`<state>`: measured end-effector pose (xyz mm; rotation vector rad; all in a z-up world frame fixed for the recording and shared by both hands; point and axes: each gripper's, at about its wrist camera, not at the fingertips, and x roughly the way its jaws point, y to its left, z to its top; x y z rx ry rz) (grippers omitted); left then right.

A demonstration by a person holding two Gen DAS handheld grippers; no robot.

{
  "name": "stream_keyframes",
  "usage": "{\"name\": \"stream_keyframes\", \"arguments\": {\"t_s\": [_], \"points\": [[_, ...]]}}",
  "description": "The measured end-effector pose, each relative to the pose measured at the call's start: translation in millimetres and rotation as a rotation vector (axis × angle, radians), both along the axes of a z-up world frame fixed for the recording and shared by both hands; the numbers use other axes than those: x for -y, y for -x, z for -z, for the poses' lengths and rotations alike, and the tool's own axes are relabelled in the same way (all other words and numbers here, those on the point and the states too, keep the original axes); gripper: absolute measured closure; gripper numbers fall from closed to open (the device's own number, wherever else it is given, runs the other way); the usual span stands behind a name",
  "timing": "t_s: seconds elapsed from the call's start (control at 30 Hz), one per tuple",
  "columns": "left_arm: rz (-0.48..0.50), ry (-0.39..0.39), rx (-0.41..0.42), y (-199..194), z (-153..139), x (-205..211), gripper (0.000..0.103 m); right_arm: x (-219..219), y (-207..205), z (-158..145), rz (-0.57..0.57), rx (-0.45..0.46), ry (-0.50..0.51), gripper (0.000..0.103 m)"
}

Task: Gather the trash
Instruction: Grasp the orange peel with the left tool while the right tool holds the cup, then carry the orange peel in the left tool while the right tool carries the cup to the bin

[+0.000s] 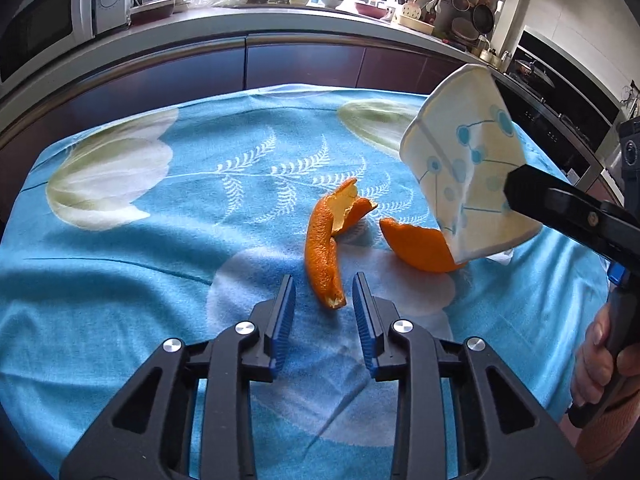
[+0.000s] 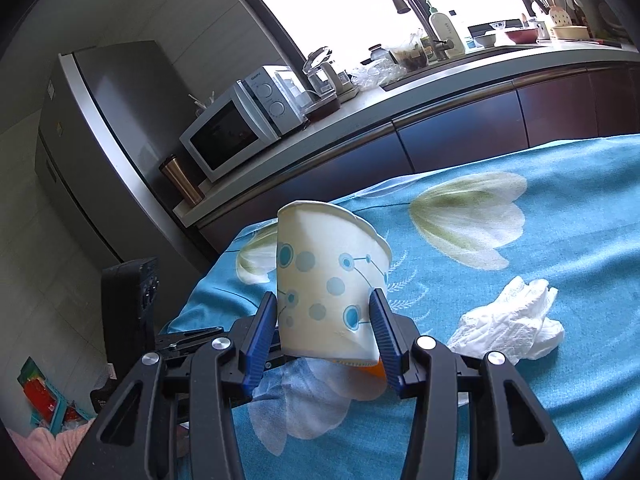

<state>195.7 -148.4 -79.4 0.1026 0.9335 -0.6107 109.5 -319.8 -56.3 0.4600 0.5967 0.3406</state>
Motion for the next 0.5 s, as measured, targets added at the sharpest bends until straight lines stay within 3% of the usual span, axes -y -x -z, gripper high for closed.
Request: {"name": "stream_keyframes", "arguments": {"t_s": [0.07,0.27,0.5], "points": [[-0.013,0.002,0.005,-1.5,1.0,-1.1,0.087,-0.8,-1.1,0.2,-0.007,0.000,0.000,0.058],[-0.044,0.030,0.013,5.3,-4.5,-17.1,0.089,-10.3,0.6,-3.1,-0.032,0.016,-0.002,0.058],[-0.124,0.081,0.063,30.7,-28.0,-67.0,0.090,-34.7,3.9,-9.7,-0.095,0.044,-0.005,0.058]]}}
